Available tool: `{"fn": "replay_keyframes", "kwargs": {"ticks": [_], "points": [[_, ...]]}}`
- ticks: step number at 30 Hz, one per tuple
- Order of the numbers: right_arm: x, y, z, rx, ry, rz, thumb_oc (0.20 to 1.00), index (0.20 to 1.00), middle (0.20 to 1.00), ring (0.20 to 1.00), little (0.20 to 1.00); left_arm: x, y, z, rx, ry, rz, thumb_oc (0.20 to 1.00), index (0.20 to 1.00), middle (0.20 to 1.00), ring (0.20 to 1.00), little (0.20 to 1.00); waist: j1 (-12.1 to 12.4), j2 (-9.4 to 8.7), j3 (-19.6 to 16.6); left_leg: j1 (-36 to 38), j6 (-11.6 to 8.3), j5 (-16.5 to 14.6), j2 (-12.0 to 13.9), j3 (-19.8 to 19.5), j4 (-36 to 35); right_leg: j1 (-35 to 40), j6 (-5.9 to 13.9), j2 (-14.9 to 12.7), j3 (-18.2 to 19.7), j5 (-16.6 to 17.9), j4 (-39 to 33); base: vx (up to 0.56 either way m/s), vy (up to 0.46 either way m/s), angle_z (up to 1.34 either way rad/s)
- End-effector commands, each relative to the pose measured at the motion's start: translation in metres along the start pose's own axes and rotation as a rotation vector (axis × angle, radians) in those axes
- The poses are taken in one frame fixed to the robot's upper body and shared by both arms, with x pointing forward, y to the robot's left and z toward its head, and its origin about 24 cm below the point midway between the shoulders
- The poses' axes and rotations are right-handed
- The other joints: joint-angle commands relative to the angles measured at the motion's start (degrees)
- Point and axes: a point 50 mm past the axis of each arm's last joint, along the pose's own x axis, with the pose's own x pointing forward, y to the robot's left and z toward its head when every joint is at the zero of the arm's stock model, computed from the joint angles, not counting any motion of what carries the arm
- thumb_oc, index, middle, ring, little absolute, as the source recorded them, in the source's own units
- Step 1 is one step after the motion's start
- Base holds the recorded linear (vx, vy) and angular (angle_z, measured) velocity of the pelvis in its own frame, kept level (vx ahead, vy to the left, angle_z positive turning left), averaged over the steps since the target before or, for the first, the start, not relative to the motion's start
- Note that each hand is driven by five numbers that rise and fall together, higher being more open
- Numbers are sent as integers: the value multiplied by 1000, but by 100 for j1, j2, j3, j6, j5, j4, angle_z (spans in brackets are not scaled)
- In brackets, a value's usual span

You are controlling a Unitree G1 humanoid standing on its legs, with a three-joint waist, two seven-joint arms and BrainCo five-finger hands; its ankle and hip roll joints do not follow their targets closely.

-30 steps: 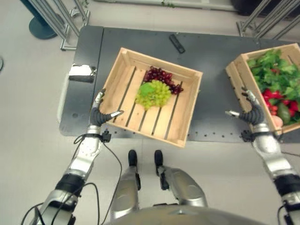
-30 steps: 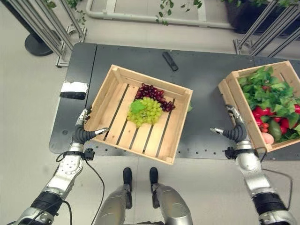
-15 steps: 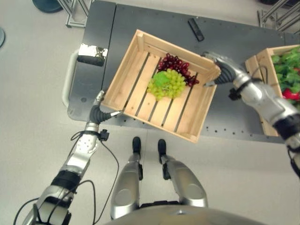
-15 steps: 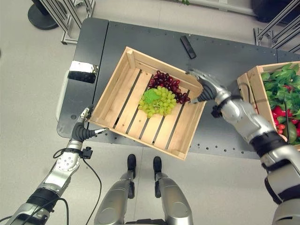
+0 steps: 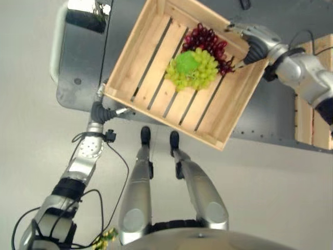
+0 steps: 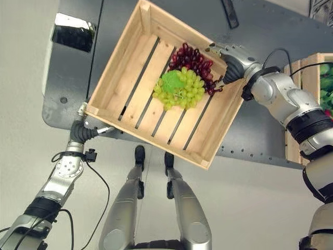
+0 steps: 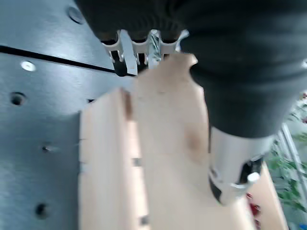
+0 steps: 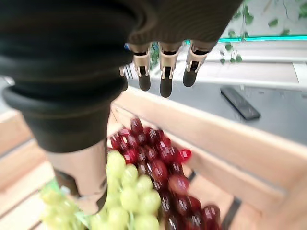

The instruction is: Pick up the fruits from the basket on one side to the basket on the other side

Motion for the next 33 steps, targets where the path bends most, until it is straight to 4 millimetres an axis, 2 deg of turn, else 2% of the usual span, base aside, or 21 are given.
{"fn": "replay_keyframes", "kwargs": {"ticks": [1, 4, 11, 20, 26, 28, 33], "points": [[-1, -28, -8, -43, 30, -90, 1000, 1000, 1000, 1000, 1000, -4, 5, 8, -41, -37, 40, 1000, 1000, 1000, 1000, 1000, -33, -120, -39, -78, -488, -382, 380, 26, 758, -310, 799, -360, 133, 226, 307, 0, 0, 0], [0, -26, -8, -26, 40, -100, 1000, 1000, 1000, 1000, 1000, -4, 6, 8, -46, -38, 54, 1000, 1000, 1000, 1000, 1000, -35, -141, -39, -177, -479, -381, 384, 29, 772, -419, 799, -341, 146, 247, 294, 0, 0, 0], [4, -18, 18, 29, -73, -79, 1000, 1000, 1000, 1000, 1000, 0, 11, 9, -45, -40, 103, 1000, 1000, 1000, 1000, 1000, -70, -233, -39, -145, -453, -450, 396, 37, 784, -428, 785, -356, 156, 189, 351, 0, 0, 0], [4, -17, 37, 50, -159, -60, 1000, 1000, 1000, 1000, 1000, 0, 13, 7, -33, -31, 115, 1000, 1000, 1000, 1000, 1000, -66, -317, -39, -106, -457, -406, 395, 25, 675, -402, 804, -381, 82, 220, 272, 0, 0, 0], [16, -2, 60, 104, -220, -33, 1000, 1000, 1000, 1000, 1000, 4, 9, 8, -34, -30, 105, 1000, 1000, 1000, 1000, 1000, -15, -298, -39, -177, -446, -423, 387, 8, 700, -442, 781, -378, 73, 210, 264, 0, 0, 0], [24, 6, 74, 115, -252, -12, 1000, 1000, 1000, 1000, 1000, 4, 8, 6, -30, -19, 102, 1000, 1000, 1000, 1000, 1000, 12, -306, -39, -237, -443, -422, 393, 7, 714, -494, 779, -365, 72, 231, 260, 0, 0, 0], [35, 18, 87, 115, -263, 15, 1000, 1000, 1000, 1000, 1000, 6, 5, 7, -38, -21, 95, 1000, 1000, 1000, 1000, 1000, 48, -257, -39, -315, -440, -410, 387, -18, 708, -563, 767, -356, 75, 235, 244, 0, 0, 0]]}}
